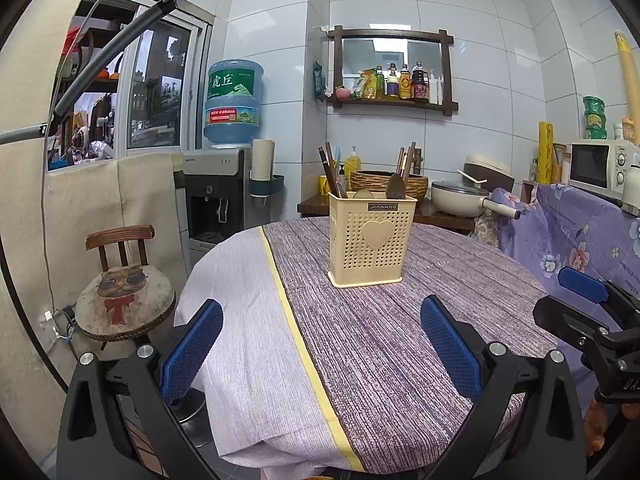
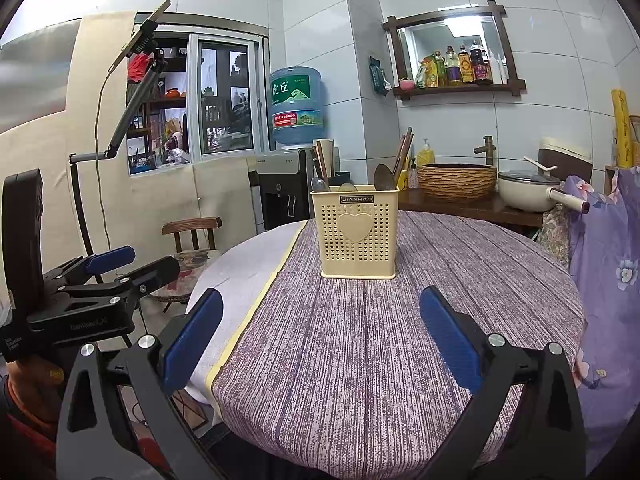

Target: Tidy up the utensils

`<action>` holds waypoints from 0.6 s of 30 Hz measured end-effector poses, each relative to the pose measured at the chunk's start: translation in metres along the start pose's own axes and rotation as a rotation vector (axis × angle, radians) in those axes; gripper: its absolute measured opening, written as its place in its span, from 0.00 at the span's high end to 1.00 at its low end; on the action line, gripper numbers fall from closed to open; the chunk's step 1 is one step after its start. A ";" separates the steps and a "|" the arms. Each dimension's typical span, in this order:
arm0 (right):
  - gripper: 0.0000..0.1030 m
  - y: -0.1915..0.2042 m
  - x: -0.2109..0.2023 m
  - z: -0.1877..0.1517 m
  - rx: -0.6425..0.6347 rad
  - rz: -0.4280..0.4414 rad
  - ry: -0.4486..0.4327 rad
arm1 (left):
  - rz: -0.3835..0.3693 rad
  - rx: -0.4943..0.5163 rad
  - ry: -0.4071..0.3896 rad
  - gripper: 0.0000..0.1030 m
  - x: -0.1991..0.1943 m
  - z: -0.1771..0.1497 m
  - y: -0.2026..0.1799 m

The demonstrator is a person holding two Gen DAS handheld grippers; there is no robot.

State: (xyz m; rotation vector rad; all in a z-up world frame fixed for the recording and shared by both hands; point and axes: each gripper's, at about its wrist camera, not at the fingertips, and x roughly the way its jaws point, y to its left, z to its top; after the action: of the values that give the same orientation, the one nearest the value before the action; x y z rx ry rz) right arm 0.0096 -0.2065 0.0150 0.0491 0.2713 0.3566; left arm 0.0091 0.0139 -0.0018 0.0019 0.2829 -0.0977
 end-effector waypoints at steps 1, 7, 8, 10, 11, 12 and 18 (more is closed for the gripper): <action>0.06 0.000 0.000 0.000 0.003 0.002 0.000 | -0.001 0.000 0.000 0.05 0.000 0.001 -0.001; 0.06 0.000 0.001 0.000 -0.001 0.004 0.005 | 0.001 0.003 0.002 0.05 0.001 0.002 -0.001; 0.06 0.000 0.001 0.000 -0.001 0.003 0.006 | 0.000 0.002 0.002 0.05 0.001 0.002 -0.001; 0.06 0.000 0.001 0.000 -0.002 0.002 0.007 | -0.001 0.000 0.003 0.05 0.001 0.002 0.000; 0.06 0.000 0.001 0.000 0.000 0.003 0.007 | -0.001 -0.001 0.004 0.05 0.001 0.002 0.000; 0.06 0.000 0.001 0.000 0.001 0.003 0.006 | 0.000 0.000 0.003 0.05 0.001 0.002 0.000; 0.06 0.000 0.002 0.000 0.002 0.004 0.010 | 0.000 -0.001 0.007 0.05 0.002 0.002 0.001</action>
State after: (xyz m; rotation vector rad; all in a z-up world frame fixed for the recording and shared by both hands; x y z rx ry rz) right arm 0.0114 -0.2059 0.0139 0.0502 0.2812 0.3604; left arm 0.0119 0.0150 -0.0006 0.0010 0.2904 -0.0979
